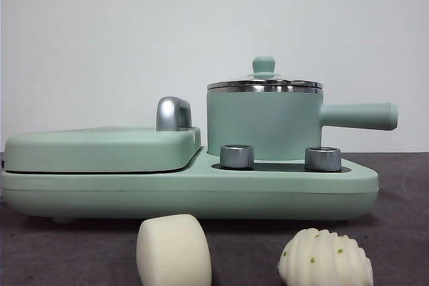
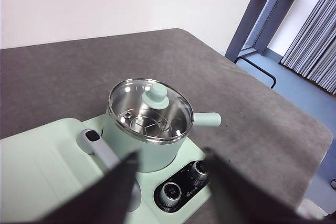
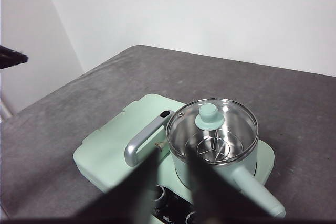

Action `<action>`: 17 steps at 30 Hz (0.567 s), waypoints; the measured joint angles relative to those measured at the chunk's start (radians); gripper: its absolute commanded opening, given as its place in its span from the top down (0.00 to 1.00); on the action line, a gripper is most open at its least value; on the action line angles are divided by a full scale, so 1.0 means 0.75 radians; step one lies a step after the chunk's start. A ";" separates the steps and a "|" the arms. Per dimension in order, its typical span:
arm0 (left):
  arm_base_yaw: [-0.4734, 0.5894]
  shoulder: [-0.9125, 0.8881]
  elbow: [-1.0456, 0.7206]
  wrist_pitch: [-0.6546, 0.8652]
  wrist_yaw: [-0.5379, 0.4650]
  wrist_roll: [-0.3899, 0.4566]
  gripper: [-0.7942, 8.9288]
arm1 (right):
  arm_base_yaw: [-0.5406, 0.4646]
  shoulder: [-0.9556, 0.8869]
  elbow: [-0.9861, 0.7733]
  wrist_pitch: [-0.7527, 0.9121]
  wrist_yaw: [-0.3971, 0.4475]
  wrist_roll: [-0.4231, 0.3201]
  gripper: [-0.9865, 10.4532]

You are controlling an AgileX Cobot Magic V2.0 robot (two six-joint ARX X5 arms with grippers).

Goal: Put the buns in a small steamer

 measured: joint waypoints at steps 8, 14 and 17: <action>0.000 0.009 0.000 0.000 0.000 0.004 0.40 | 0.000 0.000 0.000 -0.001 0.000 0.001 0.48; 0.000 0.009 0.000 0.010 0.000 -0.017 0.40 | 0.000 0.000 0.000 -0.001 0.000 0.001 0.48; 0.000 0.011 0.000 0.053 0.000 -0.055 0.40 | 0.000 0.000 0.000 -0.001 0.000 0.001 0.48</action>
